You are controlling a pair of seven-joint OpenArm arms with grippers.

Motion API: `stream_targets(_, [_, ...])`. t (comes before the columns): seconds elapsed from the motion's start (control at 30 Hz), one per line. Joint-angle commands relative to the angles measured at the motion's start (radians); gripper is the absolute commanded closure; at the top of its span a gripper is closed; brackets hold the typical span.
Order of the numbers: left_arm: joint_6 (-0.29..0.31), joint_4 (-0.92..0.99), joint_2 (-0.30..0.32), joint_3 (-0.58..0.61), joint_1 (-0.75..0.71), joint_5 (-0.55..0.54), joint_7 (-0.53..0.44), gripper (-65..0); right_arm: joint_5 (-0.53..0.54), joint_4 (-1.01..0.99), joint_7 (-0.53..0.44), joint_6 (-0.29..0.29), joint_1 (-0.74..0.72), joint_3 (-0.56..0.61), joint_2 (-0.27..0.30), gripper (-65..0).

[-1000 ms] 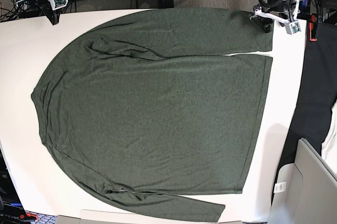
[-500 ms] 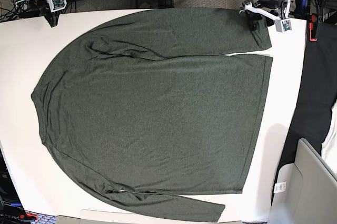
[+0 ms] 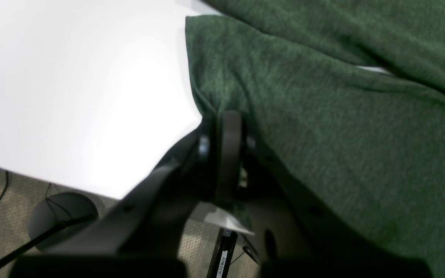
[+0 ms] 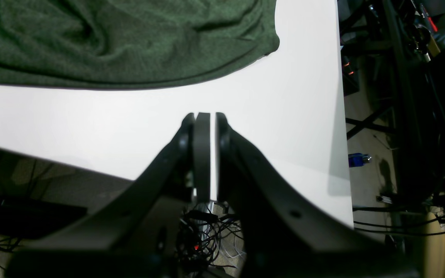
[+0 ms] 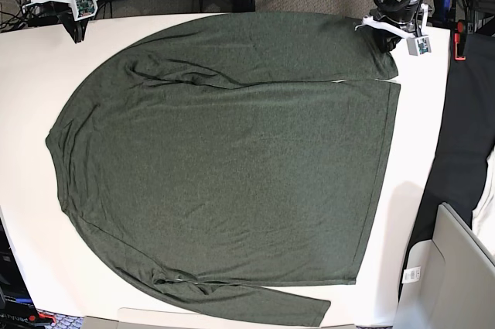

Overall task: Fold the T-shirt properly
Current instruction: 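Grasp the shirt corner nearest the left gripper with the left gripper, then grasp the shirt corner nearest the right gripper with the right gripper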

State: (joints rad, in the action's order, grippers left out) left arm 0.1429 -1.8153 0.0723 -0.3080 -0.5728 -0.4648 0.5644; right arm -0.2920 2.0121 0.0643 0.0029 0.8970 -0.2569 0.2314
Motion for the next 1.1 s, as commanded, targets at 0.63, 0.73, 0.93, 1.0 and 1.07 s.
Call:
stream_targets(0.63, [0.002,-0.143,-0.006,0.0,-0.022,0.002,0.042,0.0,0.241,0.022,0.079,-0.005,-0.059,-0.002,-0.02,-24.3])
stream_targets(0.73, [0.002,-0.143,-0.006,0.0,-0.022,0.002,0.042,0.0,0.346,0.022,0.13,-0.005,-0.077,-0.002,-0.02,-24.3])
stream_targets(0.93, [0.002,-0.143,-0.006,0.002,-0.022,0.002,0.042,0.0,0.583,0.022,0.291,-0.005,-0.177,-0.005,-0.02,-24.3])
stream_targets(1.0, [0.002,-0.143,-0.006,0.002,-0.022,0.002,0.042,0.0,0.652,0.022,0.343,-0.005,-0.217,-0.005,-0.02,-24.4])
stream_targets(1.07, [0.002,-0.143,-0.006,0.002,-0.022,0.002,0.042,0.0,0.702,0.02,0.389,-0.005,-0.252,-0.005,-0.022,-24.4])
